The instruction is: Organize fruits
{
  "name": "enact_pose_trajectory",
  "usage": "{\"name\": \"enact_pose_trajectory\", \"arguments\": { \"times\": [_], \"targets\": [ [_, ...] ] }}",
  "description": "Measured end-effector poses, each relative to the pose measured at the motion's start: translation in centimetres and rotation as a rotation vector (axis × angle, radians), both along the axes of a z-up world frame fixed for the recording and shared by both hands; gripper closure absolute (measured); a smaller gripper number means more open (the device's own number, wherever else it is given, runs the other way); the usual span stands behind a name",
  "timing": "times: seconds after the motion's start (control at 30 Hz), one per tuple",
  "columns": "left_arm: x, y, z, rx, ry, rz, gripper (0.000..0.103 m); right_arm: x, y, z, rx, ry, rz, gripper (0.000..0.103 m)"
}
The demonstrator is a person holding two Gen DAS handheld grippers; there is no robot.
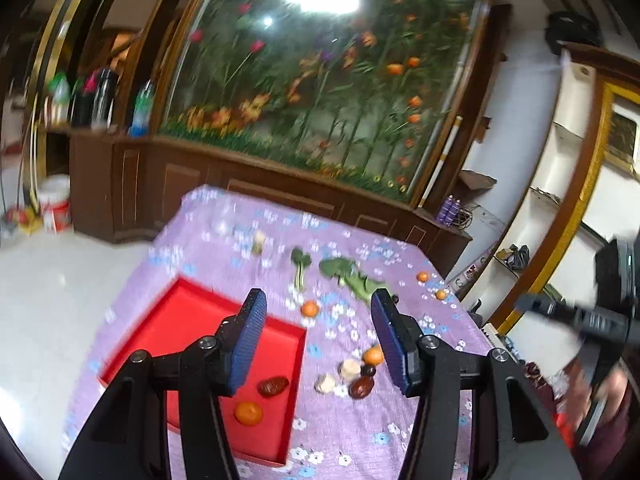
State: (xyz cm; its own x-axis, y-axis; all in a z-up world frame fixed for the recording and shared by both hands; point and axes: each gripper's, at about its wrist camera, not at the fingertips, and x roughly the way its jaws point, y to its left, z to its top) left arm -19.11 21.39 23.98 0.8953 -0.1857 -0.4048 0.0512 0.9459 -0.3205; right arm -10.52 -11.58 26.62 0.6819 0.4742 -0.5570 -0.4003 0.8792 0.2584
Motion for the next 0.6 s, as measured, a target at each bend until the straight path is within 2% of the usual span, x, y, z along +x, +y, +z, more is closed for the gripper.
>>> {"name": "enact_pose_trajectory", "arguments": {
  "times": [0.1, 0.2, 0.3, 0.4, 0.5, 0.53, 0.6],
  "targets": [
    [-1.3, 0.5, 4.0, 0.094, -0.058, 0.032, 0.048, -0.4, -3.2, 5.7, -0.183, -0.103, -0.101, 0.043],
    [-1.8, 1.5, 7.8, 0.202, -0.099, 0.116, 0.045, -0.7, -6.6, 11.7, -0.372, -0.199, -0.234, 0.042],
    [-1.4, 2.6, 11.5, 0.299, -0.122, 0.205, 0.045, -1.0, -10.5, 18.6, -0.554, -0.302, -0.445, 0.042],
    [-0.4, 3.7, 15.1, 0.382, -0.116, 0.275, 0.045, -1.1, -14.0, 25.3, -0.826, -0.423, -0.753, 0.040],
    [0.6, 3.9, 17.7, 0.468, -0.129, 0.352, 0.040, -1.1, -15.9, 28.4, -1.068, -0.474, -0.982, 0.034],
    [0.8, 3.8, 18.1, 0.481, -0.136, 0.362, 0.036, -1.2, -16.6, 28.8, -1.097, -0.464, -1.020, 0.028],
    [1.1, 3.5, 17.9, 0.481, -0.141, 0.357, 0.033, -1.6, -17.6, 28.1, -1.029, -0.416, -0.987, 0.026]
  ]
}}
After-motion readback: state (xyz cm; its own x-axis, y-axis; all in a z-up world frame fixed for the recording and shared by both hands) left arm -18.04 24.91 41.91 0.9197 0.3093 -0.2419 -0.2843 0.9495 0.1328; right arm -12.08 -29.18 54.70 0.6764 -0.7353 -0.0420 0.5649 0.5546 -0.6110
